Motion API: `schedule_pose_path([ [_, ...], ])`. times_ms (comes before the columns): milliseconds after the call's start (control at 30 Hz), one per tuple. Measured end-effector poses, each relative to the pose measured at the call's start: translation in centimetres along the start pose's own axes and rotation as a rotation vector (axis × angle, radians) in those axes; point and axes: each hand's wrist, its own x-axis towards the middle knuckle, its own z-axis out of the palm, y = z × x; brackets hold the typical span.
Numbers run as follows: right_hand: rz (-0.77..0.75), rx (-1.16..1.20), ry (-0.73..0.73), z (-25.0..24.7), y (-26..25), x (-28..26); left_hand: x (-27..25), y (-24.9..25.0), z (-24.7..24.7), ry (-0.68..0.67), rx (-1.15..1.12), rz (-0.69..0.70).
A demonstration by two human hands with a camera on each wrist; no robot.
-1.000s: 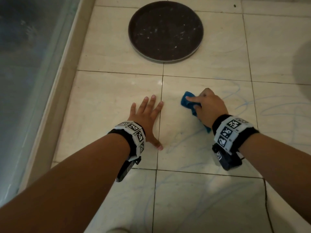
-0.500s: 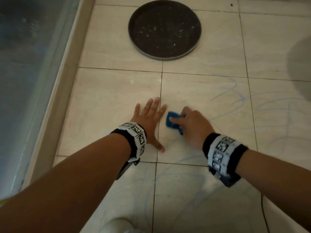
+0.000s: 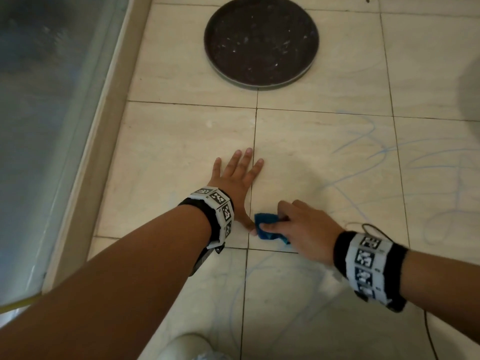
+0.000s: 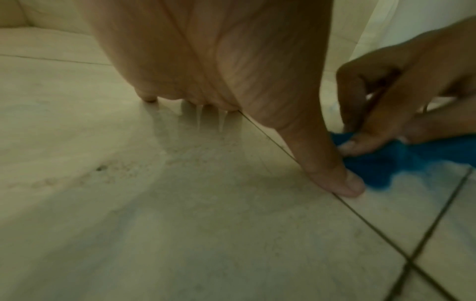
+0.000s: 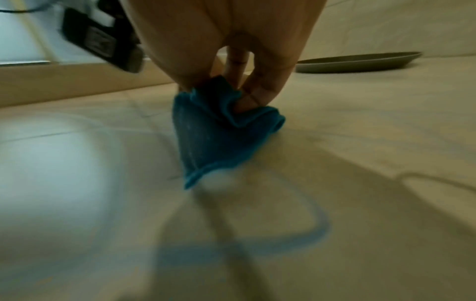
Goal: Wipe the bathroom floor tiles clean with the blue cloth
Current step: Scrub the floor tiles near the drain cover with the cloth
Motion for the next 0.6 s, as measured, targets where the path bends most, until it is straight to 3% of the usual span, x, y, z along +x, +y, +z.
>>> schedule_pose_path([
  [200, 0.514, 0.082, 0.309, -2.6, 6.3, 2.6, 0.0, 0.0, -0.1, -0.009, -0.012, 0.001],
  [267, 0.449, 0.027, 0.229, -1.9, 4.5, 2.2, 0.0, 0.0, 0.1, 0.003, -0.007, 0.004],
  [367, 0.063, -0.086, 0.08, -0.5, 1.0, 0.9, 0.3, -0.1, 0.3, 0.001, -0.007, 0.003],
  [433, 0.043, -0.054, 0.07, -1.4, 2.6, 1.3, 0.3, -0.1, 0.2, -0.01, -0.021, 0.007],
  [500, 0.156, -0.036, 0.214, -2.5, 6.2, 2.5, 0.2, -0.1, 0.0, -0.019, -0.06, -0.001],
  [600, 0.536, 0.076, 0.481, -4.0, 11.0, 2.9, 0.4, 0.0, -0.6, 0.014, -0.085, -0.033],
])
